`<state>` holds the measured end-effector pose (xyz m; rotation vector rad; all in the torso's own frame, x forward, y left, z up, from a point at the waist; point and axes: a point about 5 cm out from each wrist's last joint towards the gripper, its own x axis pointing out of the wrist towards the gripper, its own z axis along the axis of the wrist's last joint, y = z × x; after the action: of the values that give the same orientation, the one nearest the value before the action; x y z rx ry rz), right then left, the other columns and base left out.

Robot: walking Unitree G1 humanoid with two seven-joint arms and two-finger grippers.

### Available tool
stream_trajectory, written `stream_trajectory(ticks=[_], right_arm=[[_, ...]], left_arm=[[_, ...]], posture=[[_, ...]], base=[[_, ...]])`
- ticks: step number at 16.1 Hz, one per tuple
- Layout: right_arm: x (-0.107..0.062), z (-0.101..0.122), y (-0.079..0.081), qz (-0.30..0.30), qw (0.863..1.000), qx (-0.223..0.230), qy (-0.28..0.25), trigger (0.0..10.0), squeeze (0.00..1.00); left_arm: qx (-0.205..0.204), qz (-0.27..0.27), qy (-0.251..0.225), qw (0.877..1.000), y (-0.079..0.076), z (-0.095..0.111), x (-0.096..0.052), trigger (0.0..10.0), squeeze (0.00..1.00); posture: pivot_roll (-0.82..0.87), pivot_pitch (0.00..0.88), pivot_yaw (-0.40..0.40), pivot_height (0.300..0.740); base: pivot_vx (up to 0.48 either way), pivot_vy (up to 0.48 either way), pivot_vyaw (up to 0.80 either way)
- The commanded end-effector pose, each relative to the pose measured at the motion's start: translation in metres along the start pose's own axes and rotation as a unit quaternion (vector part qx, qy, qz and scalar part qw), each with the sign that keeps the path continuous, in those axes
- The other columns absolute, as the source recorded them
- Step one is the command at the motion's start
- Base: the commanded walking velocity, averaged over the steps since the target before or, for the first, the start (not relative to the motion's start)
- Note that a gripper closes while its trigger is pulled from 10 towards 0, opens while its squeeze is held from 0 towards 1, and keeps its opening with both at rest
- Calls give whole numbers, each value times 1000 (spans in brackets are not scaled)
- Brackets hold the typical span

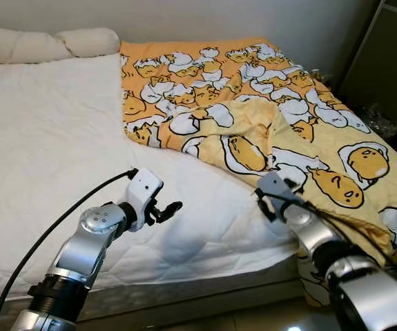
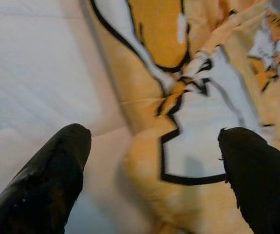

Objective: Clean up the room

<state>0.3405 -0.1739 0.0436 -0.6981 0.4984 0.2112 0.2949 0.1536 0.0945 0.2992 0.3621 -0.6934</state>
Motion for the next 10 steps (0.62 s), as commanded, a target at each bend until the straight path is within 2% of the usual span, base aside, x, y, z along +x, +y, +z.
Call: stream_trajectory(ticks=[1, 3, 7, 8, 9, 10], right_arm=[[1, 5, -6, -4, 1000, -21, -6, 10000, 0], [1, 1, -11, -5, 999, -49, 8, 10000, 0], [-1, -12, -12, -7, 996, -88, 25, 10000, 0], [-1, -15, -15, -16, 995, -99, 28, 4784, 0], [-2, -16, -19, -25, 993, -109, 28, 4353, 0], [-2, -17, -20, -27, 994, -107, 27, 3137, 0]], left_arm=[[10, -9, -6, 1000, 0, 9, 0, 10000, 0], [8, -30, 1, 1000, -9, 7, -4, 10000, 0], [-1, -32, 4, 999, -17, 2, -16, 10000, 0], [3, -34, -8, 999, -20, 7, -23, 10000, 0], [3, -35, -10, 999, -20, 10, -28, 10000, 0], [4, -35, -11, 999, -21, 11, -31, 10000, 0]], posture=[[72, 0, -13, 740], [82, 0, -20, 740], [104, 0, -37, 740], [127, 0, -42, 740], [143, 0, -43, 740], [158, 6, -42, 740]], base=[[0, 0, 0], [0, 0, 0], [0, 0, 0], [0, 0, 0], [0, 0, 0], [0, 0, 0]])
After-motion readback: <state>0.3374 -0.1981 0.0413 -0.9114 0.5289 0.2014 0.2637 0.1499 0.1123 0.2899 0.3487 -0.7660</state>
